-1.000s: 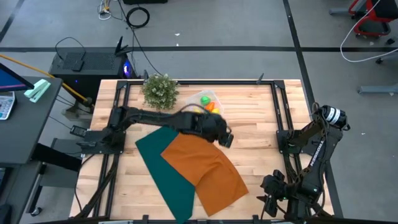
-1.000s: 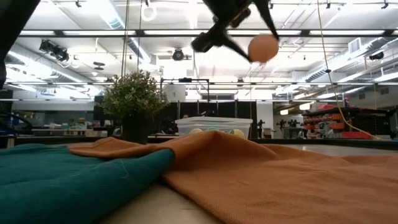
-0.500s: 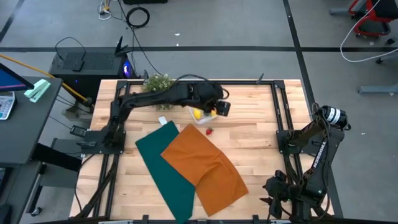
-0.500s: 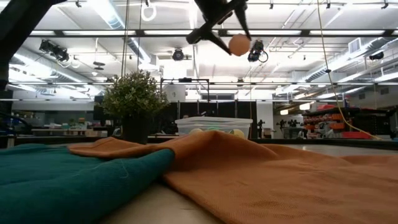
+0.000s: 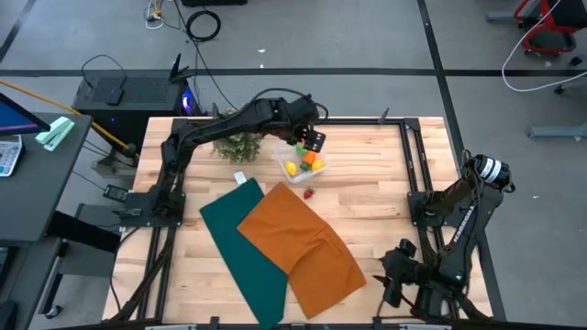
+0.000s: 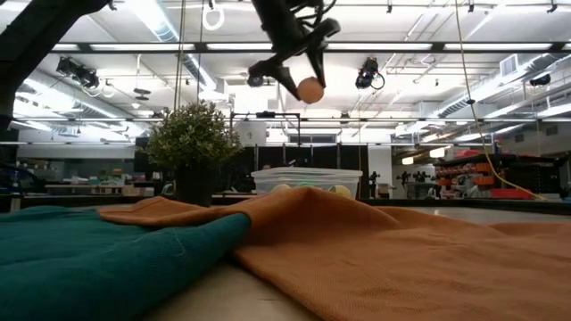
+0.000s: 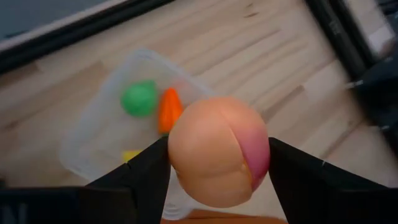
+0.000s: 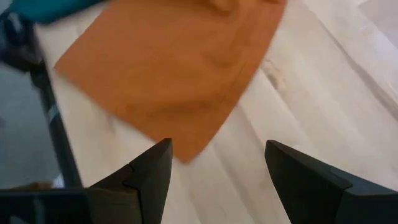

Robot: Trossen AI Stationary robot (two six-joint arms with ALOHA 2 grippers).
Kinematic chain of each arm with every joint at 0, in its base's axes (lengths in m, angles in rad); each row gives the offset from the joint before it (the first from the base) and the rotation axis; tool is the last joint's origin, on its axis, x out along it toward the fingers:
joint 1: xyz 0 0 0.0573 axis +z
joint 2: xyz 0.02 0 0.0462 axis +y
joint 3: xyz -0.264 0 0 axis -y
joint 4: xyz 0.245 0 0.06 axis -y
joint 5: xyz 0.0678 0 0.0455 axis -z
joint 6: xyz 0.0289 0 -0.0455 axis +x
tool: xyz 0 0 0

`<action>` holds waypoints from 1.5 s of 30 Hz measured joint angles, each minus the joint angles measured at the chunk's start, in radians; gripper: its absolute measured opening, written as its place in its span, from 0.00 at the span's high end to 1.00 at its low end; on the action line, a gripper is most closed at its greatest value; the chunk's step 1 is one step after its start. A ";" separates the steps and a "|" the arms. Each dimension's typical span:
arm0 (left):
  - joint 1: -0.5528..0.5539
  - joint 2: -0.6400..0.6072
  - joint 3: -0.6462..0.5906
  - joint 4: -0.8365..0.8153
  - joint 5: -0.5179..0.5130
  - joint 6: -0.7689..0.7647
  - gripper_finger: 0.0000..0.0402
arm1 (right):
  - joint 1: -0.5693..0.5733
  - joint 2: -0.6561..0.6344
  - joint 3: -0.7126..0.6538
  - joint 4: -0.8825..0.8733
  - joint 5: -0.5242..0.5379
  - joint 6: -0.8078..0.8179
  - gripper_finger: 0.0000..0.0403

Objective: Pick and placing Produce into tupperware
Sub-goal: Put the light orange peach into the transparent bin

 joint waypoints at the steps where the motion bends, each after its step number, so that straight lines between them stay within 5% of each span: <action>1: 0.011 0.000 0.000 -0.007 0.004 0.030 0.38 | -0.016 0.000 0.000 0.000 0.000 0.008 0.44; 21: 0.177 0.001 0.000 -0.177 0.174 0.593 0.38 | -0.275 0.000 0.000 0.047 -0.003 0.167 0.44; 32: 0.157 0.083 -0.001 -0.263 0.157 0.719 0.38 | -0.324 0.000 0.000 0.094 -0.016 0.165 0.44; 45: 0.101 0.212 -0.002 -0.138 0.116 0.701 0.38 | -0.328 0.000 0.000 0.094 -0.034 0.155 0.44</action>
